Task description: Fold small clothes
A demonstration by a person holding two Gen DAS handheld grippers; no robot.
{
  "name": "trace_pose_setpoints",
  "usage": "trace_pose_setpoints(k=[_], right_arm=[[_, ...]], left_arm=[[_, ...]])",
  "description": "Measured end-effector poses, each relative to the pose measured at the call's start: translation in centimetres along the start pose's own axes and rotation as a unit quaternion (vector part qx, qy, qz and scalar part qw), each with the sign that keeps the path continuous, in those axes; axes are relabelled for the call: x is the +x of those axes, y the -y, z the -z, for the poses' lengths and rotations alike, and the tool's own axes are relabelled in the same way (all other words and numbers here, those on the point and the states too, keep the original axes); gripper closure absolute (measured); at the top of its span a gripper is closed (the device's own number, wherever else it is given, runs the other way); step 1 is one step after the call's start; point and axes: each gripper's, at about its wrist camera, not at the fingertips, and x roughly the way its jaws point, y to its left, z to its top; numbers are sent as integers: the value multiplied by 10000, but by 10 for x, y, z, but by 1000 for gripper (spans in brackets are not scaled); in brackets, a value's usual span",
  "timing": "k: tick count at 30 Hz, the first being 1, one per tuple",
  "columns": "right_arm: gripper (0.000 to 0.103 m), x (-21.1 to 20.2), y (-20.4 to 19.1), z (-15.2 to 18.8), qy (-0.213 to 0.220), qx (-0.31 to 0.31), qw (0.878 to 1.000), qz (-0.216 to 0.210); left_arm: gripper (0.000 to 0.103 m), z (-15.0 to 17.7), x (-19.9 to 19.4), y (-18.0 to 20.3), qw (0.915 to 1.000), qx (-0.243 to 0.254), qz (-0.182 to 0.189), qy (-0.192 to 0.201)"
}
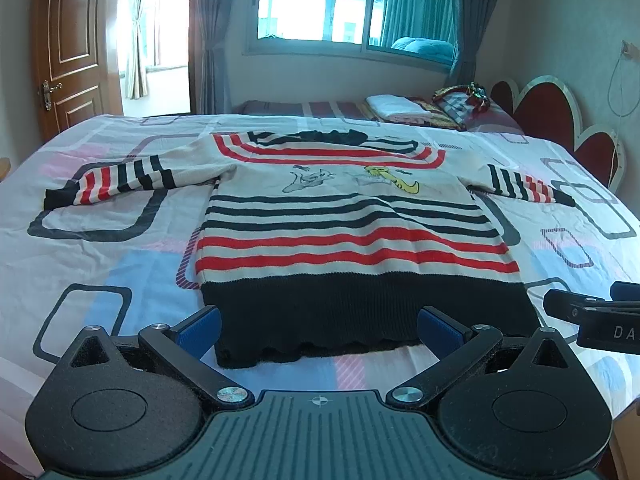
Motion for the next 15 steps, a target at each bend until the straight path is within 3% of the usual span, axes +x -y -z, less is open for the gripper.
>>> trace_pose_setpoints(k=[15], right_arm=[[0, 1, -3, -1, 2, -32, 10000, -41]], left_arm=[[0, 2, 1, 0, 10000, -18, 42, -35]])
